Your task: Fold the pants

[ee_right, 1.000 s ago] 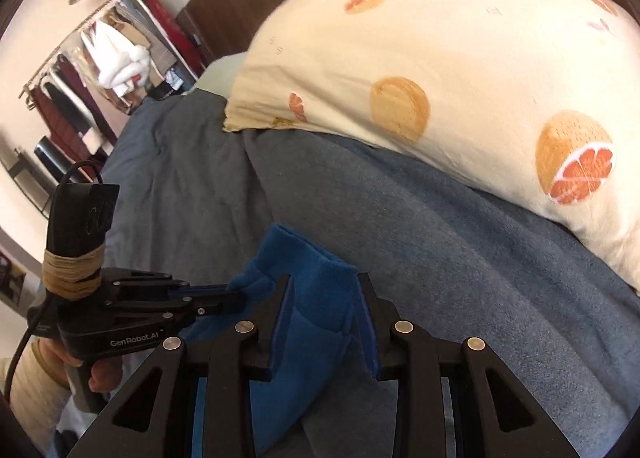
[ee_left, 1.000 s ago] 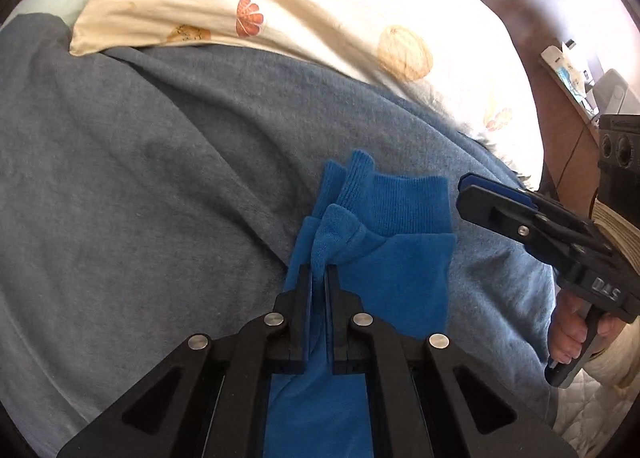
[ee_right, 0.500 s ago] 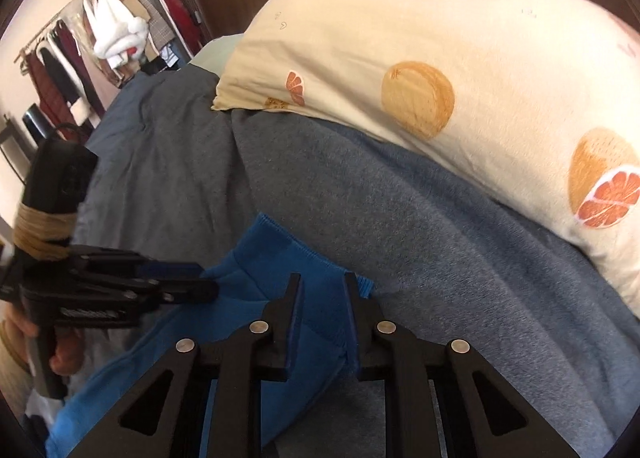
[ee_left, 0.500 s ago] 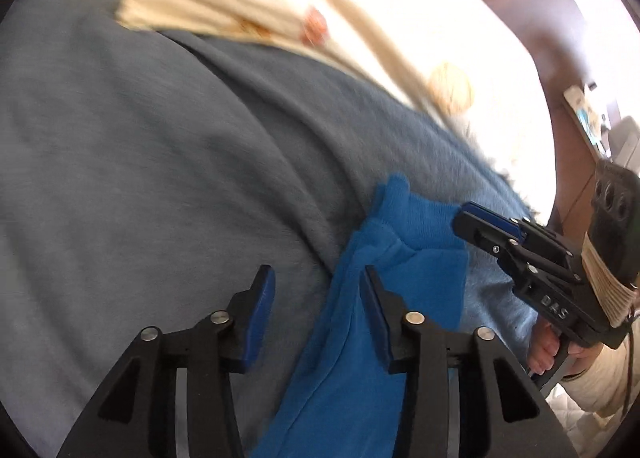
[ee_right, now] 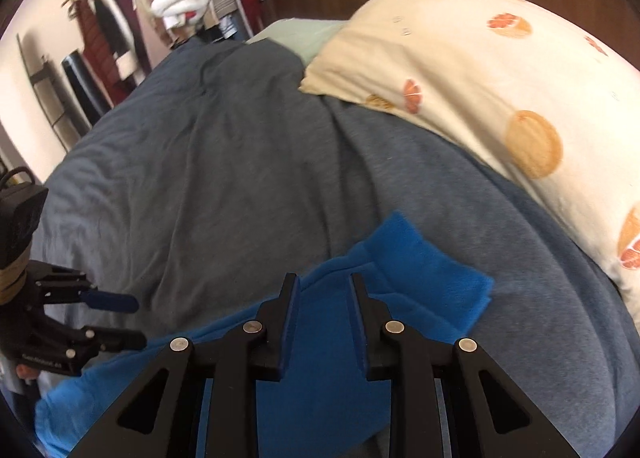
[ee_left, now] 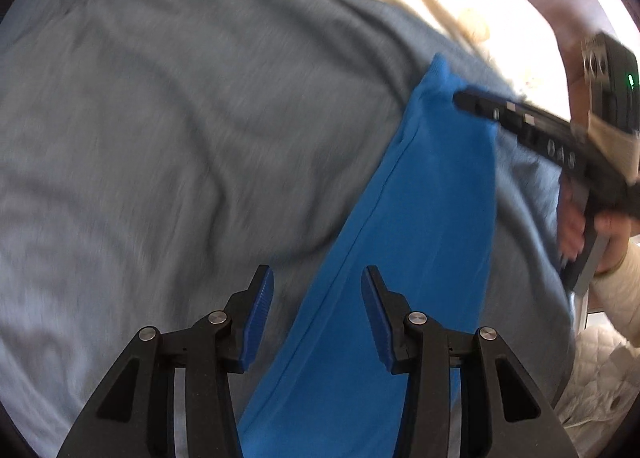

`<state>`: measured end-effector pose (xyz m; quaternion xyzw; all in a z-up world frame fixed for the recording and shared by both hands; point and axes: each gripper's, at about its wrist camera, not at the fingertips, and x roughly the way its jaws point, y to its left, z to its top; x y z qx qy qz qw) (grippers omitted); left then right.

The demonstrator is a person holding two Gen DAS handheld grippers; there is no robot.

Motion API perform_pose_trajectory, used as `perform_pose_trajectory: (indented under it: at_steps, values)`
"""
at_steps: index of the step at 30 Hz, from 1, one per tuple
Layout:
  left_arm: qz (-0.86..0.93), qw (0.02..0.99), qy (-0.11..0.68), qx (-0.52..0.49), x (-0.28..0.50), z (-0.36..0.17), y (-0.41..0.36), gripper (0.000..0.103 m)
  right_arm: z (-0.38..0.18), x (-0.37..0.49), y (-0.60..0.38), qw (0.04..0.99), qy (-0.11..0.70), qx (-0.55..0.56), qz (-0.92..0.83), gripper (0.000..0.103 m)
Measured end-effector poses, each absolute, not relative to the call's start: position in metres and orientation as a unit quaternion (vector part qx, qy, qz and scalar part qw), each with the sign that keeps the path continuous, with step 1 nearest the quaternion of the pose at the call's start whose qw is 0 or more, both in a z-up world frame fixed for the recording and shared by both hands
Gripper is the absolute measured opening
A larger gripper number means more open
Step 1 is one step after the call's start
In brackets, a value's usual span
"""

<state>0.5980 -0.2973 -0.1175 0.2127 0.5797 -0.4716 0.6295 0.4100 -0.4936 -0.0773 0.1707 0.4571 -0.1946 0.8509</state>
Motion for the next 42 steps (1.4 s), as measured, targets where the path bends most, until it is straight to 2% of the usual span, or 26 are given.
perform_pose_trajectory:
  at_steps: [10,11,12,17,20,22,26,27,29,30,42]
  values:
    - [-0.453,0.632,0.595,0.202,0.58,-0.136,-0.261,0.042,-0.088,0.432,-0.501,0.841,0.466,0.124,-0.245,0.024]
    - [-0.451,0.633,0.598,0.195,0.581,-0.138,-0.259,0.031,-0.089,0.434,-0.499,0.84,0.467,0.128,-0.246,0.024]
    - [-0.448,0.635,0.6,0.19,0.584,-0.139,-0.254,0.013,-0.09,0.436,-0.498,0.838,0.469,0.136,-0.245,0.024]
    - [-0.432,0.648,0.596,0.195,0.582,-0.137,-0.239,0.01,-0.1,0.444,-0.494,0.827,0.479,0.138,-0.26,0.024]
    - [-0.42,0.649,0.599,0.208,0.581,-0.144,-0.233,0.011,-0.112,0.45,-0.497,0.817,0.495,0.115,-0.273,0.024]
    - [-0.411,0.653,0.603,0.204,0.584,-0.144,-0.227,0.015,-0.119,0.453,-0.5,0.812,0.501,0.109,-0.279,0.024]
    - [-0.378,0.685,0.593,0.19,0.587,-0.126,-0.205,0.034,-0.114,0.459,-0.496,0.807,0.503,0.098,-0.294,0.024]
    - [-0.367,0.697,0.586,0.192,0.586,-0.118,-0.196,0.036,-0.11,0.46,-0.494,0.808,0.499,0.092,-0.299,0.025]
    - [-0.353,0.711,0.575,0.198,0.579,-0.106,-0.182,0.036,-0.098,0.461,-0.484,0.812,0.492,0.072,-0.307,0.037]
    - [-0.349,0.716,0.571,0.198,0.576,-0.101,-0.175,0.036,-0.09,0.461,-0.475,0.818,0.485,0.066,-0.301,0.04]
    - [-0.223,0.793,0.554,0.119,0.51,-0.054,-0.063,0.041,-0.042,0.455,-0.375,0.859,0.476,0.085,-0.171,0.041]
